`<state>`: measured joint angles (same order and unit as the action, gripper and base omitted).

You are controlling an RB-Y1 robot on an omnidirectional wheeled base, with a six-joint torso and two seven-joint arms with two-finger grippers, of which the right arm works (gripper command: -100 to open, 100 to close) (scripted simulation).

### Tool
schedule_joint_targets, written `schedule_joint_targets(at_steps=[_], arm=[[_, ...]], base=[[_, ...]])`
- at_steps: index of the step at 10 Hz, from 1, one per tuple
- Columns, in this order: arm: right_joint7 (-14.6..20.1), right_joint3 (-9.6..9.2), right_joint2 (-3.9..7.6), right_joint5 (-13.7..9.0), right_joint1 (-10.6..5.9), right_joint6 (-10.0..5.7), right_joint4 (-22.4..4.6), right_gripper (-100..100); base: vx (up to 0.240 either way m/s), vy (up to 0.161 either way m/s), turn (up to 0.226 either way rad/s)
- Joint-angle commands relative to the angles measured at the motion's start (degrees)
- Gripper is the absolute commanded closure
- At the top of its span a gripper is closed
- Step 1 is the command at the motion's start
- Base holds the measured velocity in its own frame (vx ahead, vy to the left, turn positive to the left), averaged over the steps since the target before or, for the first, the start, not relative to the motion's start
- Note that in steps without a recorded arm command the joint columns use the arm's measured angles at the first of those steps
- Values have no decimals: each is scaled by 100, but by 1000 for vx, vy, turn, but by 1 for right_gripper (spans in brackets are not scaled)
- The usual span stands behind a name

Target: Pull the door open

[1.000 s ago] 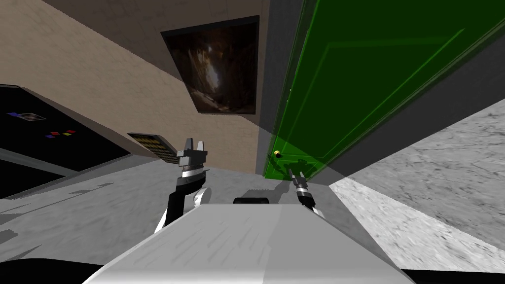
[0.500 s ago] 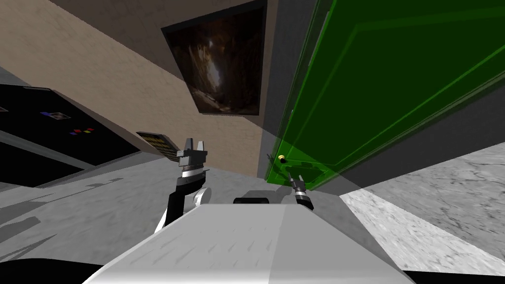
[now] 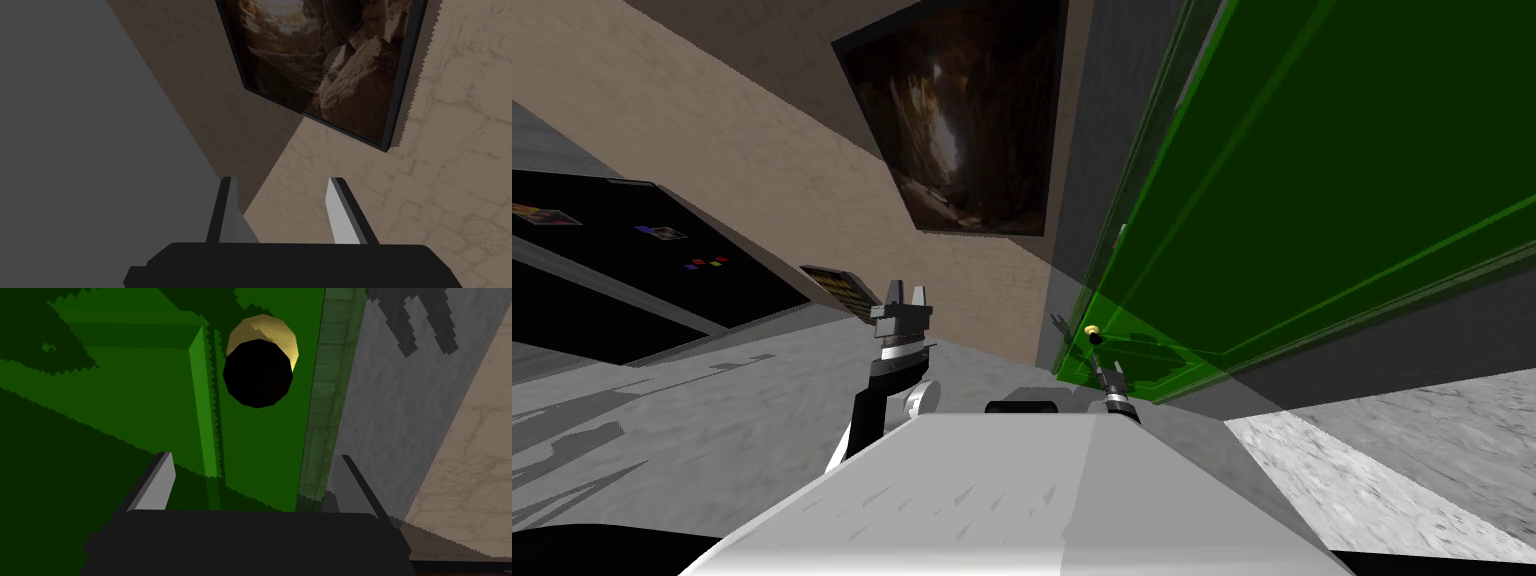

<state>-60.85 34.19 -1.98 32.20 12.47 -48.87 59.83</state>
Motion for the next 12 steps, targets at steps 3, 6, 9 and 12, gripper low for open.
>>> schedule_joint_targets(at_steps=[3,6,9,12], arm=[[-104,54,141,22,-48,-47,-147,-100],[-114,69,387,-48,-94,-73,-287,-100],[-125,78,323,-81,-105,-117,-367,-100],[-125,78,323,-81,-105,-117,-367,100]], base=[[81,-18,30],[153,-37,17],[164,-30,9],[-20,9,11]])
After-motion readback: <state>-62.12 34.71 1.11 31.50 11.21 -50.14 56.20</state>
